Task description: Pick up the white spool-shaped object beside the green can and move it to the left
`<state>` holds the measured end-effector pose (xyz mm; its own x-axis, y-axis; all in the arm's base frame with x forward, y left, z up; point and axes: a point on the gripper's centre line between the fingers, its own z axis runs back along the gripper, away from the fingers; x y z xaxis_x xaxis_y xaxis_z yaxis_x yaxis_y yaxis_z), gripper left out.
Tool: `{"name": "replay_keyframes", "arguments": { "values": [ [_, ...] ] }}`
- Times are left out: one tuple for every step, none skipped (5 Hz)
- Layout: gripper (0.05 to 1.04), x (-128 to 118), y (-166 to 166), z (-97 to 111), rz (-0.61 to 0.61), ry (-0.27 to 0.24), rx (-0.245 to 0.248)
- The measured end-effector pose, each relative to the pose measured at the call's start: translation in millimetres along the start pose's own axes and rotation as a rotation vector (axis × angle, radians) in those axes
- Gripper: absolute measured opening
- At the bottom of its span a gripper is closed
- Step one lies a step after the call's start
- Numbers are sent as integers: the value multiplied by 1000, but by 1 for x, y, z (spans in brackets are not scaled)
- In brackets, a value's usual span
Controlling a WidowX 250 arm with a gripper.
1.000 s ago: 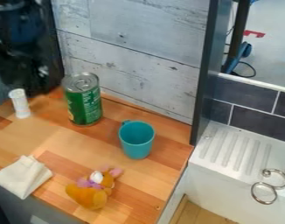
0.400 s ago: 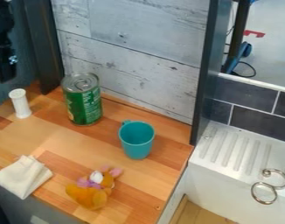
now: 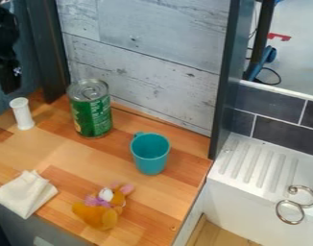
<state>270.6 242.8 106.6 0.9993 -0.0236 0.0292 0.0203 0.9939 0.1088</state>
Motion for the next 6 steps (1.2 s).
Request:
{"name": "replay_keyframes", "arguments": {
  "values": [
    [1002, 7, 6, -20, -8, 20, 8],
    [1002, 11, 16, -31, -8, 52, 26],
    [1002, 19, 19, -43, -33, 50, 10],
    [1002, 24, 18, -48, -43, 37, -13],
    [1002, 24, 9, -48, -54, 34, -67],
    [1002, 23, 6, -47, -52, 39, -89]
  ]
}}
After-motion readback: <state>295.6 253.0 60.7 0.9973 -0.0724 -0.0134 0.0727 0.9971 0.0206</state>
